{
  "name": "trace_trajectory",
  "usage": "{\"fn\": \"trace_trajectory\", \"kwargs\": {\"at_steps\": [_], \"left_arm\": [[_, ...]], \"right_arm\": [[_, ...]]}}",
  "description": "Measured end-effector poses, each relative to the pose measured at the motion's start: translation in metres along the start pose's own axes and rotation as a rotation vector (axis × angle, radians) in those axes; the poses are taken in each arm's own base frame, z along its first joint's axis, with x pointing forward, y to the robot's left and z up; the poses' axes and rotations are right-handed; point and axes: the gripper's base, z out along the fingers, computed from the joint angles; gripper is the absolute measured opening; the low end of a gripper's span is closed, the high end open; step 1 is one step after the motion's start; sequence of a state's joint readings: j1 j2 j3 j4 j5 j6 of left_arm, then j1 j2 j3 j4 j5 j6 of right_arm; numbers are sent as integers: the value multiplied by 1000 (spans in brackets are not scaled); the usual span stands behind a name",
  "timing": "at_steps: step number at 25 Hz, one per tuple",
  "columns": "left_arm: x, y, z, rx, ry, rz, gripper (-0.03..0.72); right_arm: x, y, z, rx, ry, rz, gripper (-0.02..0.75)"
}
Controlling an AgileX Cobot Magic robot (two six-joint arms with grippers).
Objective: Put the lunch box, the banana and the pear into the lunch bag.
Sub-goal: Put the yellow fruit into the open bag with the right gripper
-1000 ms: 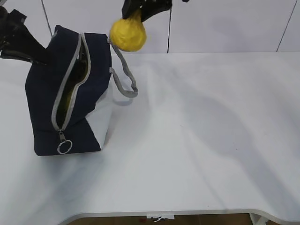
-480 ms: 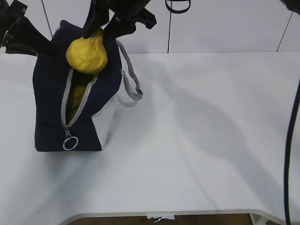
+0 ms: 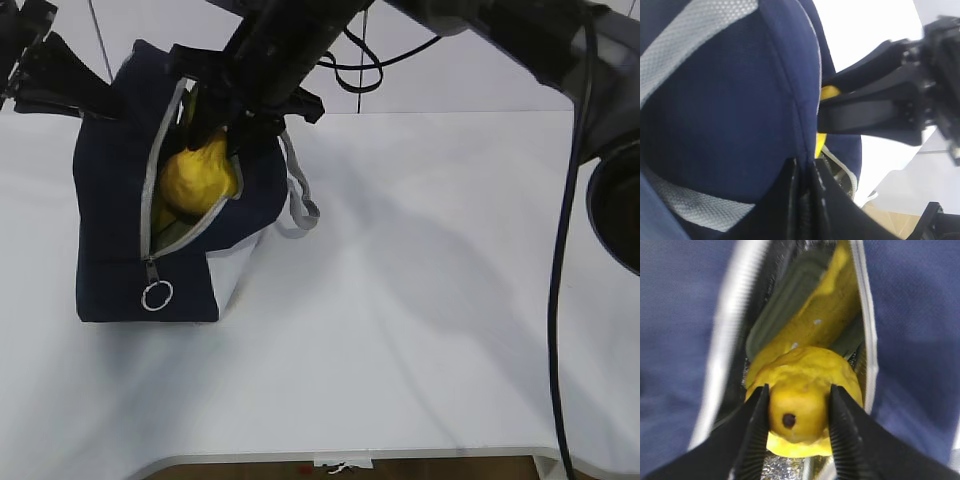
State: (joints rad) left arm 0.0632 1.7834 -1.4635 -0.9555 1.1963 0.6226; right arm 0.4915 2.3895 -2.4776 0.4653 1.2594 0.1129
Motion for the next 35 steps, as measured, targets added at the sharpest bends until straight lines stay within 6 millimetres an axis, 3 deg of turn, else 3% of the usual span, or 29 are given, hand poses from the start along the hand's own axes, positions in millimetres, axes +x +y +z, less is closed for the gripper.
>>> {"fn": "trace_trajectory", "kwargs": {"at_steps": [4,8,11,17,27,30,35], "left_arm": [[0,0,0,3,-2,-1,13],[0,0,0,3,-2,-1,13],[0,0,0,3,-2,-1,13],[0,0,0,3,-2,-1,13],[0,0,0,3,-2,-1,13],[0,0,0,3,-2,-1,13],[0,0,0,3,-2,-1,13]], "right_arm": [[0,1,1,-20,4,7,316],[0,1,1,-21,2,8,454],[-2,4,-4,-21,-17,-19,501],[-15,6,-29,83,-126,-114,516],[-14,-4,-36,218,-135,-113,517],[-11,-8,-36,246,-119,-102,517],[-2,-18,-19,253,-44,-69,517]]}}
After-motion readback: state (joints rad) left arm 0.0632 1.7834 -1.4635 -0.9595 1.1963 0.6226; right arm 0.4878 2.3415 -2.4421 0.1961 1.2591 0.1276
